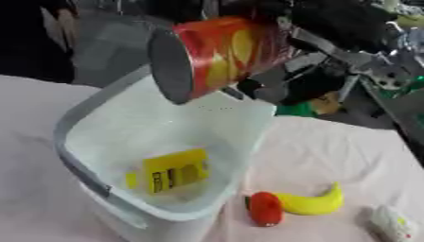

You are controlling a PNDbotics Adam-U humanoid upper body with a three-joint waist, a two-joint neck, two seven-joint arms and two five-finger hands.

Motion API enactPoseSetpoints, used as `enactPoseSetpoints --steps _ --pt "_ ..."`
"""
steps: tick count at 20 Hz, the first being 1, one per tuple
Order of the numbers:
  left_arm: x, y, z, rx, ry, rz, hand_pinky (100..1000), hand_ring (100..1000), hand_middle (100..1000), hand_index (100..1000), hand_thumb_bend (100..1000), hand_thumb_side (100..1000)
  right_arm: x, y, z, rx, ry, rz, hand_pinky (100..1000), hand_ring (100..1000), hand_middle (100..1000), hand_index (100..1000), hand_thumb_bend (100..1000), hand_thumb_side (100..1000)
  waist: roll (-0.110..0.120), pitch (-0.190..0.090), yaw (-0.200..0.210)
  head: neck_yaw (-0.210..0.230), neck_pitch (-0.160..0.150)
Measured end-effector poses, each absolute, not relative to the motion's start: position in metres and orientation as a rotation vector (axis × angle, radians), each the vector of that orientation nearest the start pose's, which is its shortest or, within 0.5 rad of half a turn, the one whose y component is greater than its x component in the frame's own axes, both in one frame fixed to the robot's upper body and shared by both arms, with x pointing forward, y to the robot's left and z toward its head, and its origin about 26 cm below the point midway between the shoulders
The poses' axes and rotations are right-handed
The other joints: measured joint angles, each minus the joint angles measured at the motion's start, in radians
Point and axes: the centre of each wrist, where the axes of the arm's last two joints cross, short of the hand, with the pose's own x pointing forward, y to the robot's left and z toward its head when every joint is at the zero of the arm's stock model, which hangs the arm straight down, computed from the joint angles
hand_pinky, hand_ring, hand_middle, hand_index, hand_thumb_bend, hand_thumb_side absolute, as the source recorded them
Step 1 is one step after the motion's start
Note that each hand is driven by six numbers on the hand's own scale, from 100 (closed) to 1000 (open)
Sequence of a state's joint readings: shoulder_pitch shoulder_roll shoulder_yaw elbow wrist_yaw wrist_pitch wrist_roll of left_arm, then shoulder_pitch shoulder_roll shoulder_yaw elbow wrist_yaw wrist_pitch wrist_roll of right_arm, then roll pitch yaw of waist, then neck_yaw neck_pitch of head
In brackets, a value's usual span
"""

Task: Pick up objects on the table and place them in the box.

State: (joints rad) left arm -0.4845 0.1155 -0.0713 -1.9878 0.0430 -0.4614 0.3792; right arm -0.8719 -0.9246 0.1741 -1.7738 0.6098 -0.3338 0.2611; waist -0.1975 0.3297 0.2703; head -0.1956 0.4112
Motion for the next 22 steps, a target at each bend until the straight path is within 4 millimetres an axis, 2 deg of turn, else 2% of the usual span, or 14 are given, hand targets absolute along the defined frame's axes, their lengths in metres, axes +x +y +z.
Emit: enactPoseSetpoints --steps 4,5,7,11,12,13,14,15,16,17,18,19,22 --pt "0.311 0.187 0.236 0.252 3.371 -0.346 583 468 599 669 100 966 0.342 -0.289 0.378 1.363 2.243 -1.876 990 982 698 426 100 455 -0.008 0.006 0.008 0.013 0.000" --pt "0.311 0.186 0.236 0.254 3.370 -0.345 582 468 599 669 100 966 0.345 -0.290 0.376 1.351 2.252 -1.885 991 984 711 476 100 472 -0.012 0.008 0.011 0.017 0.000" --pt "0.311 0.186 0.236 0.255 3.368 -0.342 583 468 599 669 100 966 0.351 -0.291 0.373 1.329 2.262 -1.903 993 988 728 520 100 507 -0.020 0.012 0.016 0.022 0.000" --pt "0.311 0.186 0.236 0.257 3.365 -0.338 583 468 599 669 100 966 0.358 -0.294 0.368 1.304 2.264 -1.948 995 991 744 545 100 528 -0.023 0.014 0.020 0.027 0.000" --pt "0.311 0.186 0.236 0.257 3.365 -0.338 583 468 599 669 100 966 0.359 -0.295 0.367 1.302 2.265 -1.956 997 991 744 542 100 363 -0.024 0.015 0.021 0.028 0.000" --pt "0.311 0.186 0.236 0.257 3.364 -0.339 583 468 599 669 100 966 0.360 -0.296 0.366 1.301 2.266 -1.961 997 991 746 542 100 529 -0.025 0.015 0.021 0.028 0.000" --pt "0.311 0.186 0.237 0.258 3.364 -0.339 583 468 599 669 100 966 0.361 -0.297 0.366 1.302 2.265 -1.968 997 991 746 542 100 529 -0.026 0.016 0.021 0.028 0.000" --pt "0.311 0.186 0.237 0.258 3.363 -0.339 587 468 599 669 100 967 0.362 -0.298 0.365 1.304 2.264 -1.972 997 993 756 638 100 542 -0.026 0.016 0.021 0.028 0.000" --pt "0.311 0.186 0.237 0.258 3.363 -0.339 587 468 599 669 100 967 0.364 -0.299 0.364 1.309 2.261 -1.977 997 993 756 638 100 542 -0.026 0.016 0.021 0.028 -0.001" --pt "0.311 0.186 0.237 0.258 3.363 -0.339 588 468 600 669 100 967 0.365 -0.300 0.363 1.315 2.256 -1.985 998 996 769 690 100 586 -0.026 0.016 0.021 0.028 -0.002" --pt "0.311 0.186 0.237 0.258 3.363 -0.339 588 468 600 669 100 967 0.366 -0.301 0.362 1.318 2.251 -1.992 998 996 769 690 100 586 -0.026 0.017 0.021 0.028 -0.003" --pt "0.311 0.186 0.237 0.258 3.363 -0.339 588 468 600 669 100 966 0.366 -0.302 0.361 1.318 2.246 -2.001 1000 1000 788 720 107 641 -0.026 0.017 0.021 0.028 -0.004" --pt "0.311 0.186 0.237 0.258 3.362 -0.340 588 468 600 669 100 966 0.367 -0.303 0.359 1.299 2.227 -2.024 1000 1000 790 723 111 645 -0.026 0.018 0.020 0.028 -0.004"
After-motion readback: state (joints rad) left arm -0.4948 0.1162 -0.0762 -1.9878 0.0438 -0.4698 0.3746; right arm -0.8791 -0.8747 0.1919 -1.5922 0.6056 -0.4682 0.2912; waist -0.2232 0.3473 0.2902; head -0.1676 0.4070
